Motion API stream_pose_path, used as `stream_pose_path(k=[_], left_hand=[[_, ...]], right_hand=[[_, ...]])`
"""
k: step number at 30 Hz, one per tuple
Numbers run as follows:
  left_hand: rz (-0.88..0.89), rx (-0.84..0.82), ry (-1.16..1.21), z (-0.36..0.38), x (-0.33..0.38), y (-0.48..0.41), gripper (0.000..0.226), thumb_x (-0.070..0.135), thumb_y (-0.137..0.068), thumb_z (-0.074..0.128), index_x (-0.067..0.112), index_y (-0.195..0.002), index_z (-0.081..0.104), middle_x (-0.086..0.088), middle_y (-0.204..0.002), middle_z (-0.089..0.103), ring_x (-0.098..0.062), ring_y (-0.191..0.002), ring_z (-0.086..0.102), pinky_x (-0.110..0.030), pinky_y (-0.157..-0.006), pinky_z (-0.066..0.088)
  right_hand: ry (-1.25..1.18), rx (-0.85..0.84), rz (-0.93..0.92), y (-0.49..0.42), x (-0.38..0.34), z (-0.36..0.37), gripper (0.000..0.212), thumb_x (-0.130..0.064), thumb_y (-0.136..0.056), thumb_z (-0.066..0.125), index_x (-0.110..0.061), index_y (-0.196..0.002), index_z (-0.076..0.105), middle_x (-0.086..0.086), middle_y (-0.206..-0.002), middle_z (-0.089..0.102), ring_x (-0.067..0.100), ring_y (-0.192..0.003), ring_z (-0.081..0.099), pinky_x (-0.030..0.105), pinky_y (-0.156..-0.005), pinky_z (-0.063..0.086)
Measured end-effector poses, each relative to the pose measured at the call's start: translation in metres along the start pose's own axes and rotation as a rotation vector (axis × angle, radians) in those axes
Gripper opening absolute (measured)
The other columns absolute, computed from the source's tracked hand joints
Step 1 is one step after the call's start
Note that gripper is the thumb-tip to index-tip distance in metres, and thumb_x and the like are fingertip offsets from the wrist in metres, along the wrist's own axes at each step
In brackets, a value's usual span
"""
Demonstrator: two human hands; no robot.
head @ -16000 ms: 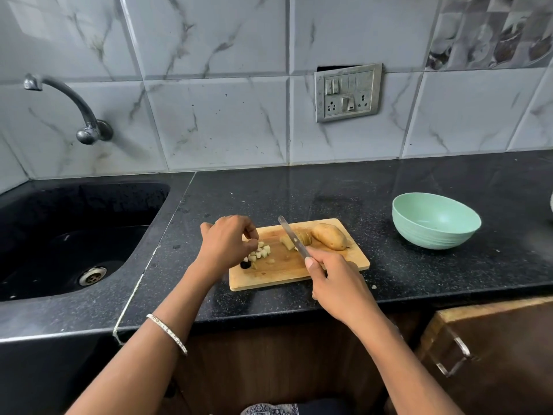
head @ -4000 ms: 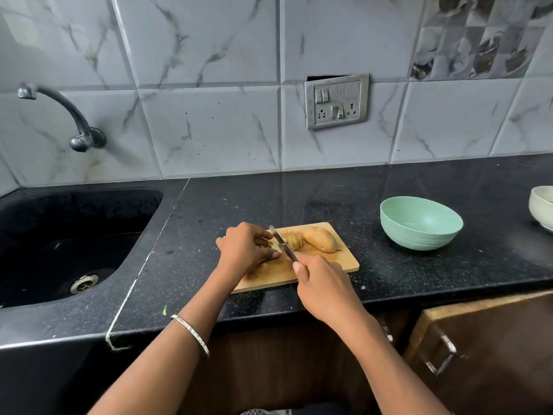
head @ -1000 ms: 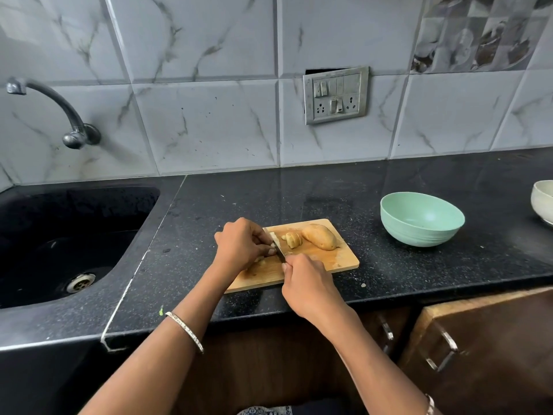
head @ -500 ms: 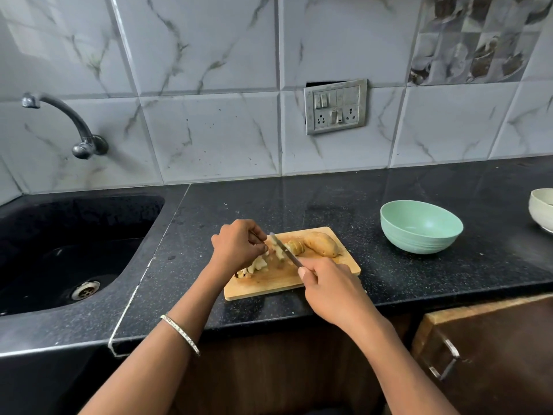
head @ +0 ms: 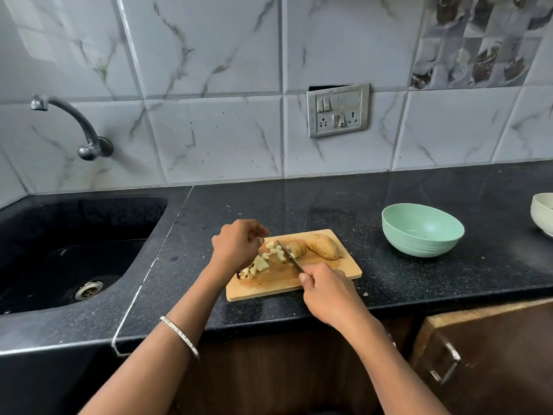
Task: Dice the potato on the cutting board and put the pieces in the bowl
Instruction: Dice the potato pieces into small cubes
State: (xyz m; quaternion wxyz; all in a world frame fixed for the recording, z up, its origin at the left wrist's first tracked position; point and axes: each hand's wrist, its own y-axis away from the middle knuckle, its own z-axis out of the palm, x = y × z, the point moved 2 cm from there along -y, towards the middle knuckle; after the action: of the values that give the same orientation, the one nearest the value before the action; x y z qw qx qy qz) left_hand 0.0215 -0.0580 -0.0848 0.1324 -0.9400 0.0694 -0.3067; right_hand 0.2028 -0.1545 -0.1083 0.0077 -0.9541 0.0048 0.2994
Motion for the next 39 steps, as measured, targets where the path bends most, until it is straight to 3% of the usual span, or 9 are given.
stream_pose_path(k=[4, 7, 9, 14, 18, 22, 27, 33, 39], left_hand=[[-0.001, 0.009, -0.01, 0.001, -0.001, -0.002, 0.028, 0.015, -0.089, 0.061, 0.041, -0.095, 0.069, 0.019, -0.097, 0.071, -0.01, -0.102, 0.064, -0.048, -0.093, 0.049], [-0.009, -0.016, -0.032, 0.001, -0.007, -0.004, 0.032, 0.014, -0.09, 0.06, 0.045, -0.091, 0.066, 0.019, -0.099, 0.071, -0.011, -0.105, 0.063, -0.048, -0.094, 0.048], [0.026, -0.066, -0.045, 0.0, -0.006, -0.002, 0.035, 0.014, -0.089, 0.062, 0.047, -0.095, 0.064, 0.02, -0.107, 0.069, -0.012, -0.11, 0.061, -0.05, -0.096, 0.046], [0.312, -0.261, -0.246, -0.003, 0.012, 0.009, 0.037, 0.03, -0.083, 0.073, 0.054, -0.11, 0.064, 0.022, -0.143, 0.046, -0.013, -0.136, 0.035, -0.054, -0.103, 0.03], [0.372, -0.24, -0.362, 0.0, 0.017, 0.008, 0.022, 0.038, -0.085, 0.071, 0.047, -0.104, 0.068, 0.023, -0.12, 0.062, -0.007, -0.123, 0.046, -0.041, -0.095, 0.026], [0.322, -0.148, -0.444, -0.002, 0.007, 0.005, 0.015, 0.043, -0.089, 0.065, 0.043, -0.104, 0.07, 0.019, -0.103, 0.069, -0.011, -0.106, 0.057, -0.036, -0.087, 0.024], [0.225, -0.082, -0.457, -0.001, -0.004, 0.004, 0.019, 0.045, -0.093, 0.06, 0.04, -0.109, 0.07, 0.015, -0.11, 0.069, -0.016, -0.108, 0.058, -0.039, -0.093, 0.029], [0.174, -0.043, -0.346, 0.005, -0.006, -0.003, 0.037, 0.066, -0.085, 0.057, 0.035, -0.099, 0.072, 0.012, -0.118, 0.069, -0.019, -0.113, 0.059, -0.04, -0.088, 0.032], [0.196, -0.01, -0.175, 0.026, 0.016, -0.007, 0.032, 0.056, -0.084, 0.065, 0.036, -0.109, 0.062, 0.02, -0.111, 0.069, -0.01, -0.114, 0.06, -0.04, -0.091, 0.033]], right_hand=[[-0.074, -0.068, -0.016, 0.004, 0.0, -0.001, 0.027, -0.039, -0.106, 0.041, -0.033, -0.12, 0.063, 0.001, -0.108, 0.063, 0.025, -0.094, 0.06, 0.03, -0.071, 0.042], [-0.117, -0.075, -0.033, 0.004, 0.003, -0.001, 0.034, -0.041, -0.105, 0.041, -0.037, -0.133, 0.06, -0.005, -0.1, 0.058, 0.019, -0.082, 0.053, 0.025, -0.059, 0.04], [-0.119, -0.04, -0.031, 0.003, 0.004, -0.003, 0.034, -0.042, -0.105, 0.04, -0.04, -0.132, 0.06, -0.006, -0.092, 0.056, 0.018, -0.077, 0.051, 0.024, -0.055, 0.035], [-0.071, -0.044, -0.089, 0.001, -0.002, -0.01, 0.025, -0.039, -0.104, 0.043, -0.029, -0.108, 0.066, -0.005, -0.083, 0.062, 0.021, -0.083, 0.063, 0.035, -0.07, 0.051], [-0.077, -0.047, -0.159, 0.003, -0.006, -0.011, 0.023, -0.04, -0.105, 0.044, -0.034, -0.107, 0.067, -0.013, -0.078, 0.058, 0.018, -0.085, 0.065, 0.036, -0.077, 0.053], [-0.092, -0.074, -0.173, 0.005, 0.003, -0.018, 0.032, -0.039, -0.105, 0.047, -0.046, -0.133, 0.06, -0.022, -0.067, 0.048, 0.009, -0.08, 0.057, 0.028, -0.073, 0.045], [-0.234, -0.184, -0.103, 0.006, 0.023, -0.035, 0.029, -0.038, -0.103, 0.052, -0.053, -0.126, 0.062, -0.004, -0.059, 0.061, 0.004, -0.041, 0.046, 0.022, -0.042, 0.036], [-0.408, -0.098, -0.01, 0.001, 0.04, -0.054, 0.032, -0.03, -0.104, 0.054, -0.043, -0.133, 0.06, 0.001, -0.059, 0.059, 0.009, -0.039, 0.04, 0.023, -0.038, 0.031], [-0.428, 0.066, 0.055, -0.007, 0.038, -0.042, 0.038, -0.035, -0.104, 0.052, -0.039, -0.142, 0.054, 0.005, -0.07, 0.068, 0.015, -0.051, 0.05, 0.027, -0.045, 0.041]])
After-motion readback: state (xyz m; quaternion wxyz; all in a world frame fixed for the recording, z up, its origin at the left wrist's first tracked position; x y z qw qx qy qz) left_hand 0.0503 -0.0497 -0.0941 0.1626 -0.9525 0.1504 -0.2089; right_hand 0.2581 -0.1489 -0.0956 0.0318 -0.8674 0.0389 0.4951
